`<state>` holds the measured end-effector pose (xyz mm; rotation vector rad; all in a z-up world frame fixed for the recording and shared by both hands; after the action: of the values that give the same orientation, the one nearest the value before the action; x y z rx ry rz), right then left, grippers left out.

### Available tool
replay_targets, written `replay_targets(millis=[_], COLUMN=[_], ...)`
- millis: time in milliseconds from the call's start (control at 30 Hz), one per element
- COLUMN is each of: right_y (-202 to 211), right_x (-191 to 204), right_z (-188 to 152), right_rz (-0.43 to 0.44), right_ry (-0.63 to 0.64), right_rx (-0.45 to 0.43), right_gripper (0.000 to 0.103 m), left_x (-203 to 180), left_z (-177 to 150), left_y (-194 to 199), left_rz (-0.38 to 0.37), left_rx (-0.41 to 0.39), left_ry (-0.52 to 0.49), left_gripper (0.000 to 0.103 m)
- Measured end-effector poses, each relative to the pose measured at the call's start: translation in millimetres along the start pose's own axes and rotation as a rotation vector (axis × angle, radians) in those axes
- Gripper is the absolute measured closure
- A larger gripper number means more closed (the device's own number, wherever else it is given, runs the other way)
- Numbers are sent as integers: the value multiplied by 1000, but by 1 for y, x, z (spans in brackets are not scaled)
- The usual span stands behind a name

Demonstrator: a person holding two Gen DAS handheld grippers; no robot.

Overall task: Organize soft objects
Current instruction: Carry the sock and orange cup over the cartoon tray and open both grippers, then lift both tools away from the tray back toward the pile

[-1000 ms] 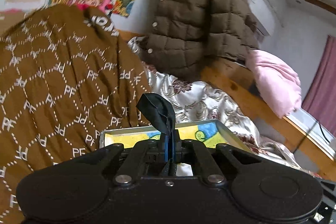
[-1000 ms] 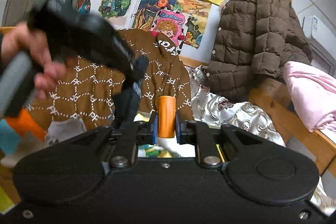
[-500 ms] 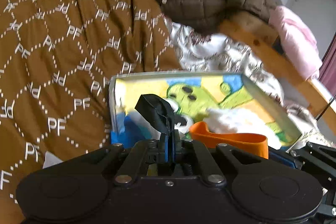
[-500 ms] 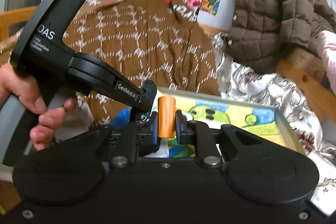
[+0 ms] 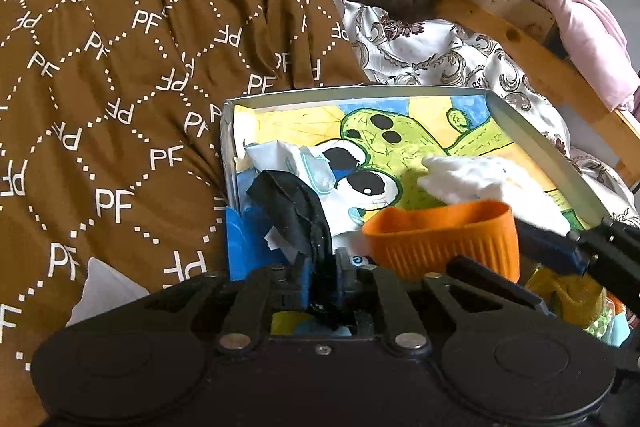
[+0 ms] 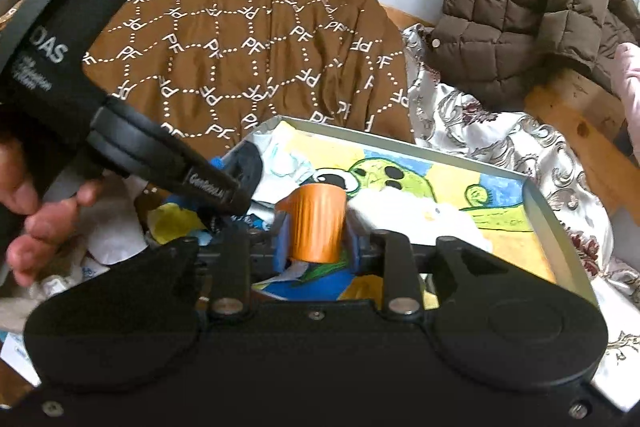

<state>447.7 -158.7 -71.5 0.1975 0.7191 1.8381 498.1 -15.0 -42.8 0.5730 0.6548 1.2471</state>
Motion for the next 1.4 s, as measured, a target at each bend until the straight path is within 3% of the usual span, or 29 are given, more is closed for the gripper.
replay_targets(millis=[167,633,767,900,1033,1100,1200,1400], right_y=[2,37,54,80,110,127,154,199], right_x=[-5,-8,-7,-8,-8,-9,-8,-2], right_z=[5,14,18,23,27,29,32,27], right_rz=[-35,-105,-116,-133,-152,-157,-164,-152], right_ry=[45,84,82,68,49,31,17,-17], right_rx=[-9,-69,-94,-145,-213,-249,-301,-372], right_gripper=[75,43,33,18,15,4,2,1], left_x=[-1,4,3,4,6,6,7,12], left_z=[1,0,-2,-3,-9,-14,-23,-57], left_y=[7,48,64,87,119,135,160,210], left_rz=[25,52,63,71,104,130,169,180], left_rx=[1,-33,-56,-112,-212,-265,-339,-445], left_ry=[-19,24,24,31,41,31,23,43], left_gripper=[86,55,51,42,42,41,29,20])
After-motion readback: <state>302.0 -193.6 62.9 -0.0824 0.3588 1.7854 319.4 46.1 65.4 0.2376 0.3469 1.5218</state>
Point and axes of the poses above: each gripper's, at about its wrist camera, not at the fingertips, and y roughly against the way its jaws point, x to its left, z to its top, the point moved 2 cm from there along -y, roughly the way its jaws point, and after that the axes turned 11 degrees about z, right-handed, at the moved point
